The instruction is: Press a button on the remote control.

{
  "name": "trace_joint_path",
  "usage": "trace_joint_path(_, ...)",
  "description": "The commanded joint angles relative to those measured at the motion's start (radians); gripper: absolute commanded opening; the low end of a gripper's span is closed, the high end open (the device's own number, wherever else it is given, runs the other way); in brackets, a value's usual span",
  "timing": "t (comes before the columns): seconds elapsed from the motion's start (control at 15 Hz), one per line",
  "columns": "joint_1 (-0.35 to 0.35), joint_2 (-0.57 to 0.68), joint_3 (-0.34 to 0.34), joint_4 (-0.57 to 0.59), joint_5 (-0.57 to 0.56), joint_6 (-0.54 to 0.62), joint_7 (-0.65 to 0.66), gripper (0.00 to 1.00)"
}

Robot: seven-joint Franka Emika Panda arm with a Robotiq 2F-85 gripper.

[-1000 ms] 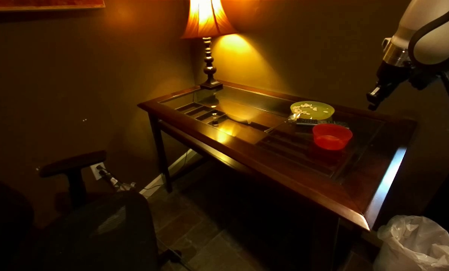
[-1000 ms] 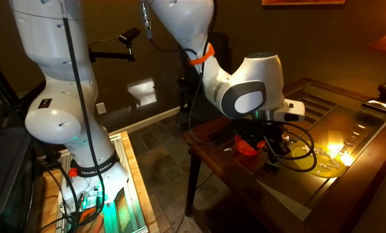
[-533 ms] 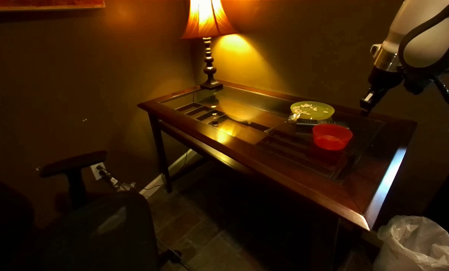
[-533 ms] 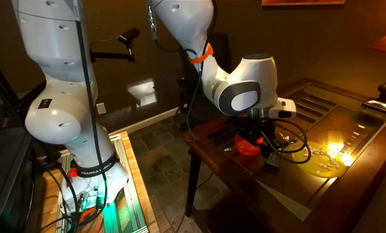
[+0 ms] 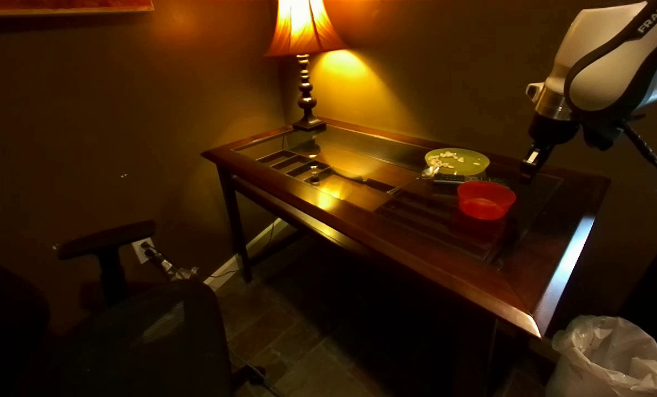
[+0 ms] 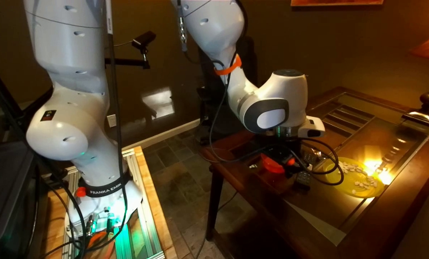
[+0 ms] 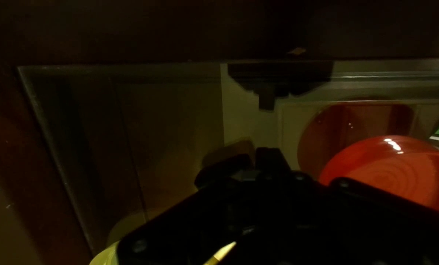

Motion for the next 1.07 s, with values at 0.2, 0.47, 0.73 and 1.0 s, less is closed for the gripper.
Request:
trace_joint_path(0.2, -0.055, 0.068, 0.041, 0.079, 0.048, -0.027, -0.077, 0.0)
trace_joint_path(0.47, -0.052, 0.102, 0.037, 0.12, 0.036, -0.039, -0.068, 0.0)
trace_joint_path(0.73, -0.05, 0.129, 0.04, 0.155, 0.031, -0.051, -0.064, 0.0)
trace_joint_path(1.0, -0.044, 0.15, 0.04, 0.184, 0.025, -0.078, -0.059, 0.0)
